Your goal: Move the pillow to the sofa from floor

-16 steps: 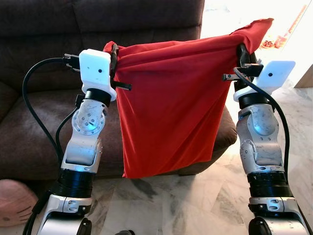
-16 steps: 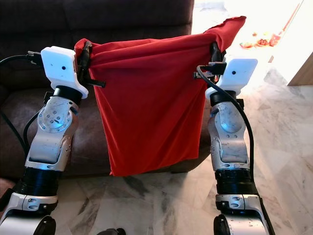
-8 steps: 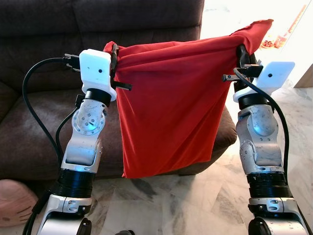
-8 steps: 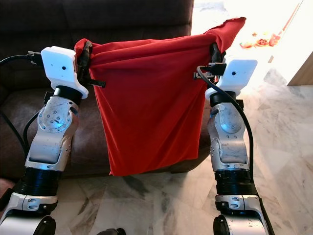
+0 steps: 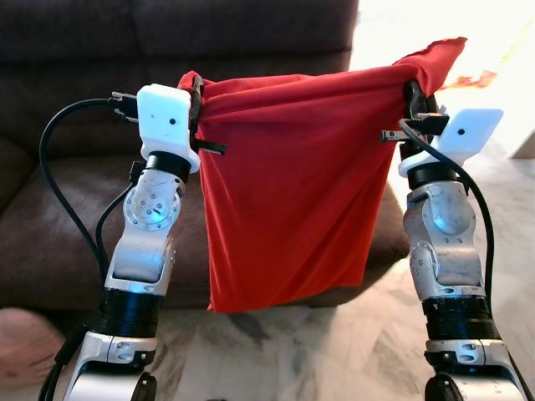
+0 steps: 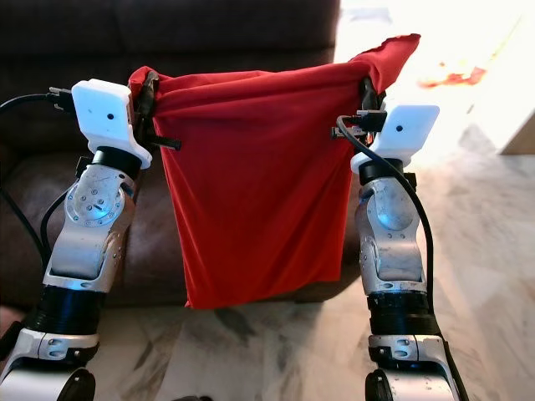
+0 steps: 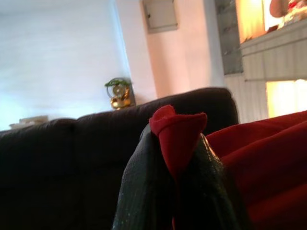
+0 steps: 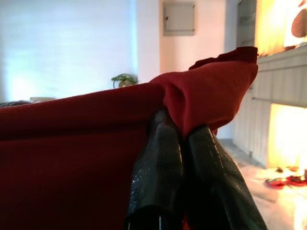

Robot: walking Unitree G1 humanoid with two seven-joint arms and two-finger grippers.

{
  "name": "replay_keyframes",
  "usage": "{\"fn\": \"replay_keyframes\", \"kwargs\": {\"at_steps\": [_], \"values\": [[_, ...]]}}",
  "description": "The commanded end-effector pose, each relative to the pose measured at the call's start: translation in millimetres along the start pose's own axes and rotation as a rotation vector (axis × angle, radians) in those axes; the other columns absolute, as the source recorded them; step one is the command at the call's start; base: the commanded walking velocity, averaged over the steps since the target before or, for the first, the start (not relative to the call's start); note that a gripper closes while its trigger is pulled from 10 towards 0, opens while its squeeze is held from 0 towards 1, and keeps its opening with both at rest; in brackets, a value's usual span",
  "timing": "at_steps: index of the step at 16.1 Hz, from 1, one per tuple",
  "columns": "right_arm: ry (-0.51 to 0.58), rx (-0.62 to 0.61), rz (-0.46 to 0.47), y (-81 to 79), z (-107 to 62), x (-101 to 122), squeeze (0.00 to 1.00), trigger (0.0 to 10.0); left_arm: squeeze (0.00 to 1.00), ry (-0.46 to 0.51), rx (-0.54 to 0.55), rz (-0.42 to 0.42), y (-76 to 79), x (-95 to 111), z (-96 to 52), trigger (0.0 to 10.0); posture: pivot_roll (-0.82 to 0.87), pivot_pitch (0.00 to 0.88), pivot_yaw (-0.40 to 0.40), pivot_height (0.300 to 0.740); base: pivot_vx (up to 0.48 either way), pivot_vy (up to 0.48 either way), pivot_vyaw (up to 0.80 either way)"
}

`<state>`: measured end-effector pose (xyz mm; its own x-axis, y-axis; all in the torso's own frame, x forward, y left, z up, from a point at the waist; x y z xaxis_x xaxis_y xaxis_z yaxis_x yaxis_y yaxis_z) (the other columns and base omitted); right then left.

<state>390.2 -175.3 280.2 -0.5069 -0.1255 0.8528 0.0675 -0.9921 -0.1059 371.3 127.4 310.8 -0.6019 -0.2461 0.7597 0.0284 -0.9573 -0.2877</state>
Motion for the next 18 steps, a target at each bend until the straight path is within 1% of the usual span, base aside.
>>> {"fn": "replay_keyframes", "kwargs": {"at_steps": [1,6,14,18], "values": [[0.073,-0.013,0.006,4.3,4.4,20.5,0.0,10.0,0.0,0.094,0.055,0.034,-15.7,22.8,3.4,10.0,0.09,0.124,0.003,0.74,0.326,0.0,0.0],[0.069,-0.014,0.008,4.0,4.2,19.4,0.0,10.0,0.0,0.093,0.051,0.035,-15.3,22.4,3.6,10.0,0.09,0.124,0.002,0.74,0.325,0.0,0.0],[0.077,-0.02,0.007,5.1,6.3,21.7,0.0,10.0,0.0,0.103,0.05,0.035,-17.0,24.9,5.8,10.0,0.09,0.099,0.007,0.74,0.323,0.0,0.0],[0.114,-0.007,0.024,1.6,12.3,34.8,0.0,10.0,0.0,0.115,0.067,0.025,-21.9,28.9,8.0,10.0,0.09,0.095,0.007,0.74,0.324,0.0,0.0]]}}
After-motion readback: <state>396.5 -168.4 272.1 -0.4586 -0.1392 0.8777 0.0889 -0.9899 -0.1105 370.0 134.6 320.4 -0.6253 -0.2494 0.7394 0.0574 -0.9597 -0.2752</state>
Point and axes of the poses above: a point about 5 cm out from each wrist's last joint towards the gripper, its own z axis pointing out of the wrist towards the gripper, its own x axis along the axis of the wrist's last joint, y = z × x, the point moved 5 cm from there along z, pointing out of the wrist towards the gripper, and after that the axes turned 7 degrees about z, right-handed, at the moved point
